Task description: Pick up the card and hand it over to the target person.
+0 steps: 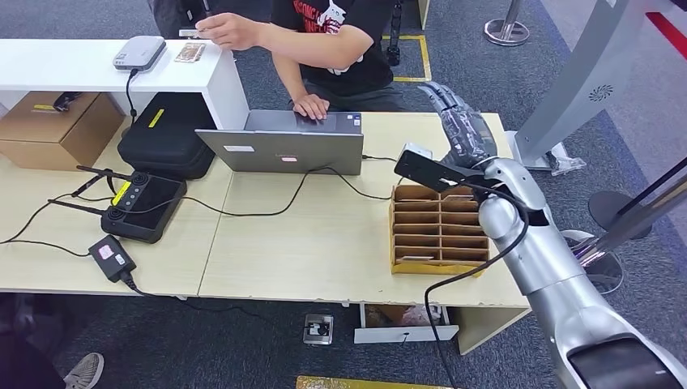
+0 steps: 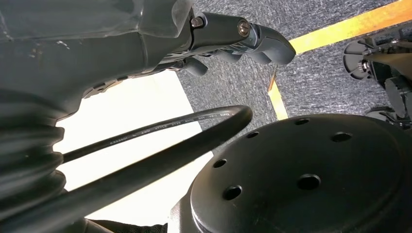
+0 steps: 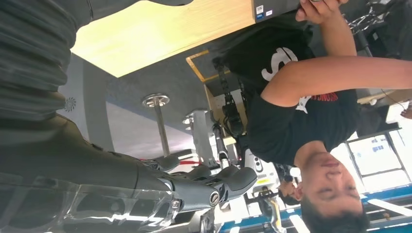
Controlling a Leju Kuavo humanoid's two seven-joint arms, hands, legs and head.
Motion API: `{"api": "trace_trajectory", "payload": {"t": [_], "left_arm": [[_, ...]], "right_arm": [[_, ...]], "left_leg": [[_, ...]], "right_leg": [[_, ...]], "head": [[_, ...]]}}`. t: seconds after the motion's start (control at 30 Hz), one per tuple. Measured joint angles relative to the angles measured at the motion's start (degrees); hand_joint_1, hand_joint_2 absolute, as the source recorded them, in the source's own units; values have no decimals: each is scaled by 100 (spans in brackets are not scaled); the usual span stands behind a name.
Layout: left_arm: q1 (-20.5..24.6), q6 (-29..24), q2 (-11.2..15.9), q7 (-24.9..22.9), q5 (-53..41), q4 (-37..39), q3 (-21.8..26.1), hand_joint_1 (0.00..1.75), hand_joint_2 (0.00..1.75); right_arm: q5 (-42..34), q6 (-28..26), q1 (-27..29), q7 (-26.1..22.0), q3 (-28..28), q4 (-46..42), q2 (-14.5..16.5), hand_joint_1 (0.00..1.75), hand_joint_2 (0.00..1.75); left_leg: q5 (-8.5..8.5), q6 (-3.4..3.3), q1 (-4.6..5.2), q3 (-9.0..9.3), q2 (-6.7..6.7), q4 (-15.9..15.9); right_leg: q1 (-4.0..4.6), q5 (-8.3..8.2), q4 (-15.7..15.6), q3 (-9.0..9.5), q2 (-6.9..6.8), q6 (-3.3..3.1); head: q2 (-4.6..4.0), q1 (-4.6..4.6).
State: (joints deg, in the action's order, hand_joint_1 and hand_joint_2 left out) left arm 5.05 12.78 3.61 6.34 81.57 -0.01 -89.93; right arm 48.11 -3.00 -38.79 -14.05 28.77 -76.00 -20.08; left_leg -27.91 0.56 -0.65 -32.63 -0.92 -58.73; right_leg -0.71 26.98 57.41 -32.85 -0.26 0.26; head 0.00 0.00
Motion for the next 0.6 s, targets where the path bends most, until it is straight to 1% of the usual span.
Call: {"api": "trace_trajectory", "payload": {"t": [0.13, 0.37, 0.47, 0.6], "left_arm": [[15, -7, 4, -11, -15, 1, -7, 0, 175], [13, -19, -12, -30, 53, 1, -6, 0, 175], [9, -17, -13, -45, 85, -5, -6, 0, 175], [4, -5, 12, -60, 106, -51, -7, 0, 175]], "right_arm": [[98, 20, 479, 74, -211, -317, -227, 0, 175], [239, -111, 1419, 50, -821, -795, -408, 0, 175], [31, -88, 1687, -59, -1079, -864, -354, 0, 175], [-654, 127, 2088, -318, -1533, -974, -228, 0, 175]], "left_leg": [[-1, 0, 0, -5, -2, -2], [-4, -2, 0, -2, -2, -1], [-5, -3, 1, -2, 2, -1], [-6, -2, 1, 1, 9, 1]], "right_leg": [[-1, 1, 2, -4, -1, 2], [0, 2, 0, -3, -2, 0], [-1, 2, 1, -4, 3, 1], [0, 0, -1, -3, 8, 0]], "head": [[0, 0], [0, 0], [0, 0], [0, 0]]}}
